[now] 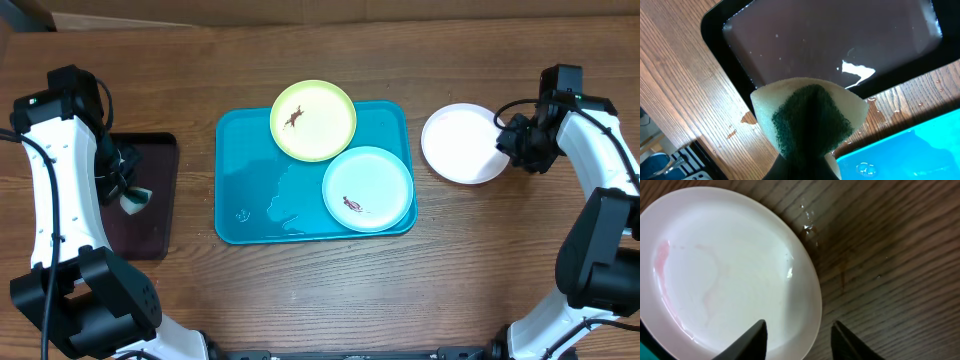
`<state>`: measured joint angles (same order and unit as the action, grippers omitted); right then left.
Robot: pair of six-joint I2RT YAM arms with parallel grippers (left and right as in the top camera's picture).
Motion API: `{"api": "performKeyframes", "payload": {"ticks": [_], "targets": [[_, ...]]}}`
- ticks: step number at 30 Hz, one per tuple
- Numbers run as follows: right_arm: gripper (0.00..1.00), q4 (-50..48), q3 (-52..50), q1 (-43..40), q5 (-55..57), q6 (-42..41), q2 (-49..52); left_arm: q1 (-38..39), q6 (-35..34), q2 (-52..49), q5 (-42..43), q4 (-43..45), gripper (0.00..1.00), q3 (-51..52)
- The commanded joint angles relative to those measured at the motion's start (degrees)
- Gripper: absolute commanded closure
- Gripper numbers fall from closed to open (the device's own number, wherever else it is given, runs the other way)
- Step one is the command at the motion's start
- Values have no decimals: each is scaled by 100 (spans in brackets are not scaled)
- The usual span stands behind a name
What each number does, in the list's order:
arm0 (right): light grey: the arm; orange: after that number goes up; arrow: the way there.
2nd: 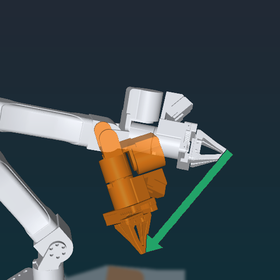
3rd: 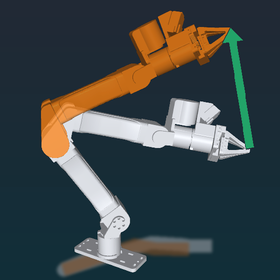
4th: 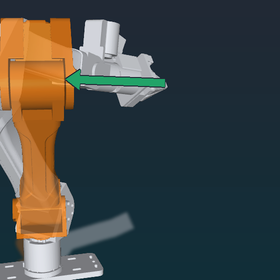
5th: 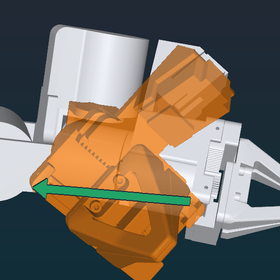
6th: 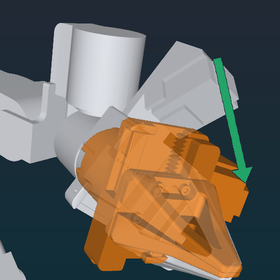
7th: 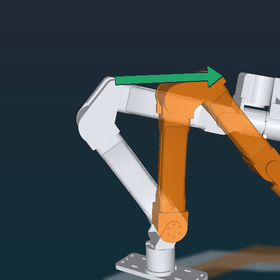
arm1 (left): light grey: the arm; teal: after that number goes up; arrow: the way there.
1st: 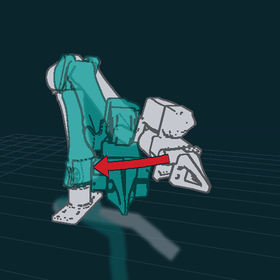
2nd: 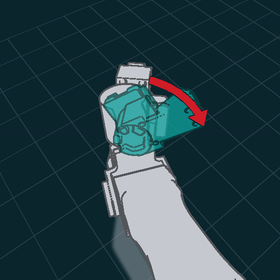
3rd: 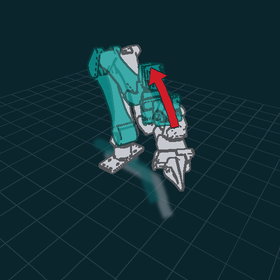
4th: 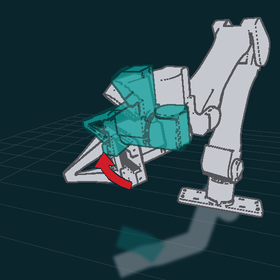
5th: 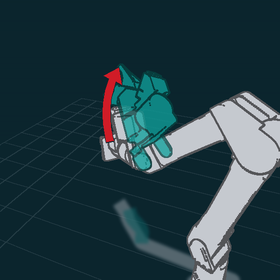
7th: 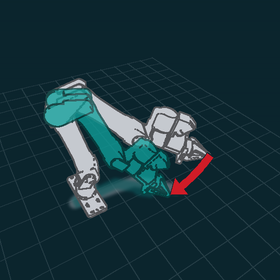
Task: Clean dirty plates on tray and stack at the side
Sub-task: 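Lift the white plate with the right gripper and set it right of the tray, then move the right gripper to the yellow plate and grasp its rim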
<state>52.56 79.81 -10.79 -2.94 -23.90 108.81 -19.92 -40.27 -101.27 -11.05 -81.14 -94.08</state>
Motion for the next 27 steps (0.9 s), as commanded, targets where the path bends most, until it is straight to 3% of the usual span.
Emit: {"api": "performKeyframes", "payload": {"ticks": [1,7,11,12,14,20,27], "targets": [[50,42,9,24,-579,278,-144,-31,68,28,22,22,96,2],[48,81,299,238,-2507,964,-199,-31,68,28,20,24,96,2],[41,-92,590,903,-2664,1045,-275,-31,68,28,20,39,95,2],[35,-199,634,1104,-2603,1043,-275,-31,68,28,22,37,96,2],[3,-588,647,1567,-2304,1029,-273,-31,68,28,22,37,96,2],[3,-1727,640,2874,-315,267,-155,-26,68,28,22,39,96,13],[12,-2629,640,3571,588,-789,424,-24,68,28,24,39,96,13]]}}
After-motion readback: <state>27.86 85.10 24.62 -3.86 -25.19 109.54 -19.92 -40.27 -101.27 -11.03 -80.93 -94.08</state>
